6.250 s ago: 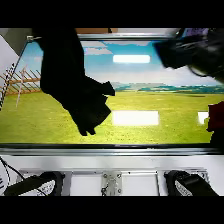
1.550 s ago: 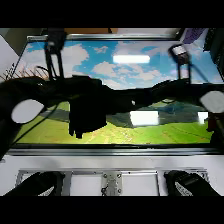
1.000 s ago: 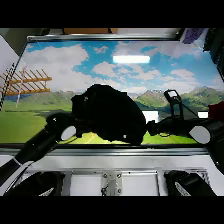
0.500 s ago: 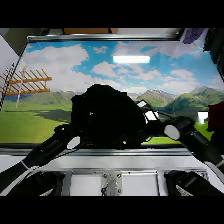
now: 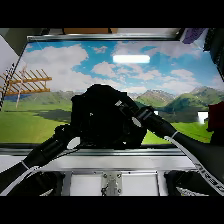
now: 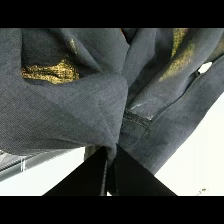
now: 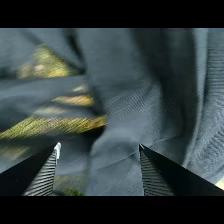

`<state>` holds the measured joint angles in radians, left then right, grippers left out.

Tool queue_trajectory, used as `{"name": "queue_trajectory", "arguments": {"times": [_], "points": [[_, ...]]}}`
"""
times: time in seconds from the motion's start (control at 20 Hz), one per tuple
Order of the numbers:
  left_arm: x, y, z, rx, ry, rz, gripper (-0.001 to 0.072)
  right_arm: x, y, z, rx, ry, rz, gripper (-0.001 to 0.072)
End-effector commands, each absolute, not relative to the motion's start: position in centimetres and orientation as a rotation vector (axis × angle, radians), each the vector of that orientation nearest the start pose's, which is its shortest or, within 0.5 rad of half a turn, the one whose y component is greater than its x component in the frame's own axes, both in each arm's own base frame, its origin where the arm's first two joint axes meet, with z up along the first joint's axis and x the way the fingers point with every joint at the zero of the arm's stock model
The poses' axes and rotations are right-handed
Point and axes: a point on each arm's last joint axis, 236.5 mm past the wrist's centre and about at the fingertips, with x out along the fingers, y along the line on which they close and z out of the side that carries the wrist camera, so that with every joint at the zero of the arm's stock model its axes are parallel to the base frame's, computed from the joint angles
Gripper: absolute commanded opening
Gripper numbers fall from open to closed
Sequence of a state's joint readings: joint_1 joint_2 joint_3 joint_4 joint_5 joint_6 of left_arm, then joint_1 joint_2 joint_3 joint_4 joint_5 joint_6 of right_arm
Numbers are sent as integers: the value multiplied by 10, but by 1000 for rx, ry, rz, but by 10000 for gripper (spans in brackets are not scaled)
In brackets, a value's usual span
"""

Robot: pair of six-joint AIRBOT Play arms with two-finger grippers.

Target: Fold the clothes and pants, and hang the long-sleeved shirts on hangers.

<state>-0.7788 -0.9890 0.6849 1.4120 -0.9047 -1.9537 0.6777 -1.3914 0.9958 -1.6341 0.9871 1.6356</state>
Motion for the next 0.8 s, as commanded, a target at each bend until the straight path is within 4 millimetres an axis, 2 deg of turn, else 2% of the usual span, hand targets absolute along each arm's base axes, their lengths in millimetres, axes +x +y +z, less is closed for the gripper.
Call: {"name": "queue_trajectory", "arguments": {"times": [0.0, 0.15, 0.25, 0.35, 0.4, 0.6, 0.65, 0.7, 0.75], "points": [[200, -239, -40, -2, 1314, -485, 23, 308, 206, -91, -461, 1333, 343, 541], [201, -240, -40, -7, 1306, -487, 23, 317, 193, -88, -500, 1309, 286, 540], [201, -239, -40, -5, 1309, -486, 23, 317, 176, -86, -571, 1323, 245, 533], [200, -239, -40, -3, 1311, -485, 23, 316, 158, -83, -657, 1342, 216, 281], [200, -239, -40, -3, 1311, -485, 23, 316, 154, -82, -686, 1348, 222, 261], [197, -236, -41, 6, 1326, -480, 23, 318, 143, -71, -690, 1347, 213, 255], [196, -235, -42, 9, 1331, -479, 23, 321, 139, -69, -674, 1343, 204, 220], [196, -235, -42, 10, 1333, -478, 23, 324, 134, -67, -659, 1342, 192, 128], [196, -235, -42, 10, 1333, -479, 23, 326, 130, -68, -642, 1346, 182, 96]]}}
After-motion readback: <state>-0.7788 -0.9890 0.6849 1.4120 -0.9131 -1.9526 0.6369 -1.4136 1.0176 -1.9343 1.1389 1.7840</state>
